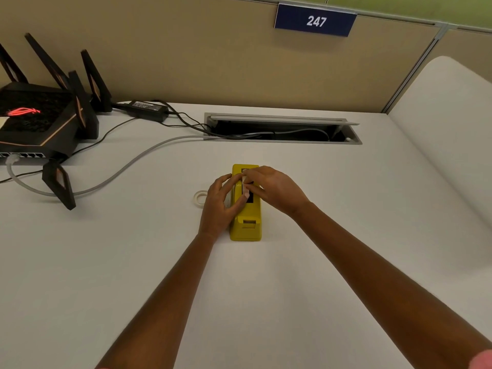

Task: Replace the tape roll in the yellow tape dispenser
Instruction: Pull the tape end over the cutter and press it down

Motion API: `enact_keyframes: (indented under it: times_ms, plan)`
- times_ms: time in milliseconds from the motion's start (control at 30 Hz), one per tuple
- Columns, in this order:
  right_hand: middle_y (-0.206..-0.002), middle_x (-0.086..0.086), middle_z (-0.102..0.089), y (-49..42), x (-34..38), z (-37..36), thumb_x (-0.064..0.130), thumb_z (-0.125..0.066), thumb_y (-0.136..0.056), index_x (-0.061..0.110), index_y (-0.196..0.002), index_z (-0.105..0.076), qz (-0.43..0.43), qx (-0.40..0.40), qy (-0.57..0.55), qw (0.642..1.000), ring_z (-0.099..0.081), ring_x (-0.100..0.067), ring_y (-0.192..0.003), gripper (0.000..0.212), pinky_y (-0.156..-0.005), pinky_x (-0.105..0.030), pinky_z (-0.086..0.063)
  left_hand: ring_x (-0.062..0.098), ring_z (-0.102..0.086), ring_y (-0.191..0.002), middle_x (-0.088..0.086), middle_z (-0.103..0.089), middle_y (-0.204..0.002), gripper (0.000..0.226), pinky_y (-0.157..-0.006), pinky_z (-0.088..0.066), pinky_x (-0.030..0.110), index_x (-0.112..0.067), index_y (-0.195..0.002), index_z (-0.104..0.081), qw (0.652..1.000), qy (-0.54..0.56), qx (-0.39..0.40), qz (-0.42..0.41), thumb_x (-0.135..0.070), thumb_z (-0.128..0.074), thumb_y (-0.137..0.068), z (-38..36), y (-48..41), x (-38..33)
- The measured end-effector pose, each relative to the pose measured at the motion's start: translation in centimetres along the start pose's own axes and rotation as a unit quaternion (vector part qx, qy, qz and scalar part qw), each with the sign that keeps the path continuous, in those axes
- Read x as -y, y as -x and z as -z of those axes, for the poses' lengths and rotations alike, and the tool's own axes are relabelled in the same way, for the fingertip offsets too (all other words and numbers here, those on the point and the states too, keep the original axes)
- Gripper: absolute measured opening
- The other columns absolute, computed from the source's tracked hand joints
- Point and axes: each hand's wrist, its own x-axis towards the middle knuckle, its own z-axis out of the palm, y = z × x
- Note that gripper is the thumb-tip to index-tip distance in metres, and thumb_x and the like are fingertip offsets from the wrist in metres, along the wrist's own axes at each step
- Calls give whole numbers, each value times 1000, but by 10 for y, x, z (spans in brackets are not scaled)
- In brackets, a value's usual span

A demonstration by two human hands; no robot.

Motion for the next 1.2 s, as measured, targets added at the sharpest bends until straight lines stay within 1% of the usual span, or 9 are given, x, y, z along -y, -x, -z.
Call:
enact_keyframes:
  times_ms: [133,267,500,633,733,967,1067,1200]
  plan:
    - [-117,-23,-60,-2,1,-2,17,-45,-93,0,-109,-54,19,5,34,999,-54,-35,-108,25,-84,-41,-47,23,-40,-126,9,-45,-136,56,-100,-33,30,-22,-130,-42,1000,-1,-2,1,-42,-51,-78,0,1,0]
    - [-111,-27,-61,1,2,-4,14,-47,-91,-5,-106,-54,38,2,50,998,-57,-40,-102,25,-79,-45,-50,24,-41,-125,10,-46,-136,56,-100,-35,32,-22,-130,-43,1000,2,-2,-1,-42,-52,-78,0,0,0]
    - [-122,-18,-59,1,-1,-1,17,-45,-93,6,-117,-53,-35,19,-32,999,-54,-32,-110,27,-90,-38,-44,23,-40,-126,9,-45,-136,56,-100,-34,31,-23,-130,-43,1000,-1,-1,-2,-42,-51,-78,0,0,-1]
    - [-116,-20,-63,1,0,3,14,-47,-92,4,-111,-57,-22,23,-27,999,-57,-34,-104,24,-86,-40,-46,22,-41,-125,8,-46,-135,55,-99,-34,30,-24,-129,-43,1000,-1,-1,-6,-42,-52,-79,0,0,0]
    - [-113,-20,-64,-1,1,4,14,-46,-93,3,-108,-59,-17,32,-13,999,-58,-34,-101,23,-84,-40,-46,22,-41,-125,8,-46,-135,55,-100,-35,31,-23,-130,-42,1000,-4,1,-5,-42,-51,-79,0,0,0]
    - [-117,-21,-60,-3,3,1,18,-43,-94,2,-111,-54,-25,48,1,999,-55,-34,-104,26,-86,-40,-46,23,-40,-126,9,-46,-136,55,-99,-34,31,-23,-130,-42,1000,-1,1,-1,-42,-51,-79,0,0,0]
    - [-117,-23,-59,-3,3,-3,17,-44,-93,-1,-112,-52,-3,33,30,999,-55,-35,-104,27,-84,-41,-47,24,-41,-125,10,-46,-136,56,-100,-34,31,-21,-130,-43,1000,-3,0,-3,-41,-51,-78,0,0,0]
    - [-112,-29,-59,0,5,-6,12,-47,-91,-7,-107,-52,32,20,67,997,-56,-41,-101,25,-77,-46,-51,25,-41,-126,11,-46,-136,57,-100,-34,33,-20,-130,-43,1000,-2,0,0,-41,-51,-78,0,1,-2]
